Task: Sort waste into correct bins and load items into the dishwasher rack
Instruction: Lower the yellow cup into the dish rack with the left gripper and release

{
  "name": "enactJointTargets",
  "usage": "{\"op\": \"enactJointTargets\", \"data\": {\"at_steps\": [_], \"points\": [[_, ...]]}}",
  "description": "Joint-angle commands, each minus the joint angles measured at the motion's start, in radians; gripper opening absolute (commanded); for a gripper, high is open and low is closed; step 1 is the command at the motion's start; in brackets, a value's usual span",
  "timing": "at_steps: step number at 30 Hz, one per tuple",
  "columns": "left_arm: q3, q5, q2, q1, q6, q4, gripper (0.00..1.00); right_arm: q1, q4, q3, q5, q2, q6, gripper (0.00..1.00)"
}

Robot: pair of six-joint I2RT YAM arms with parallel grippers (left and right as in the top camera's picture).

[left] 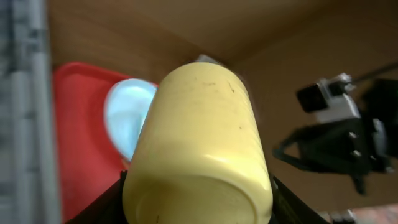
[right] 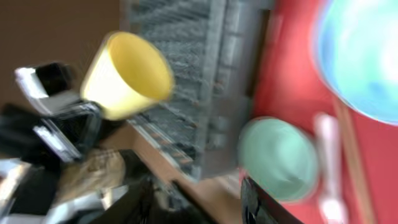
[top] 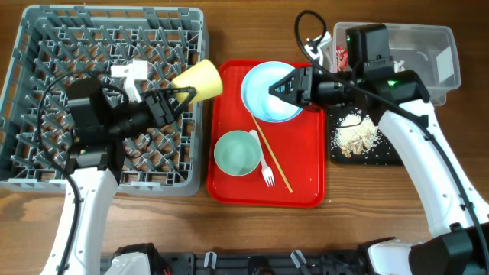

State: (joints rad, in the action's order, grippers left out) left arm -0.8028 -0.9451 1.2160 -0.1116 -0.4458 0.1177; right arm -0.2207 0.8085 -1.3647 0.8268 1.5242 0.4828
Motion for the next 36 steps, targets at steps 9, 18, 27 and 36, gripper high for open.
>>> {"op": "enactJointTargets", "data": {"at_steps": [9, 18, 27, 36], "points": [[-0.296, 0.662, -0.123, -0.023, 0.163, 0.743, 0.04, 0.059, 0.436, -0.197, -0.578, -0.02, -0.251, 0.45], [-0.312, 0.775, -0.117, -0.145, 0.162, 0.961, 0.04, 0.059, 0.497, -0.213, -0.621, -0.021, -0.273, 0.51], [-0.311, 0.838, -0.018, -0.195, 0.162, 0.982, 0.04, 0.058, 0.498, -0.212, -0.621, -0.021, -0.274, 0.54], [-0.311, 0.838, 0.214, -0.195, 0.162, 0.868, 0.25, 0.058, 0.499, -0.212, -0.621, -0.021, -0.273, 0.54]]}}
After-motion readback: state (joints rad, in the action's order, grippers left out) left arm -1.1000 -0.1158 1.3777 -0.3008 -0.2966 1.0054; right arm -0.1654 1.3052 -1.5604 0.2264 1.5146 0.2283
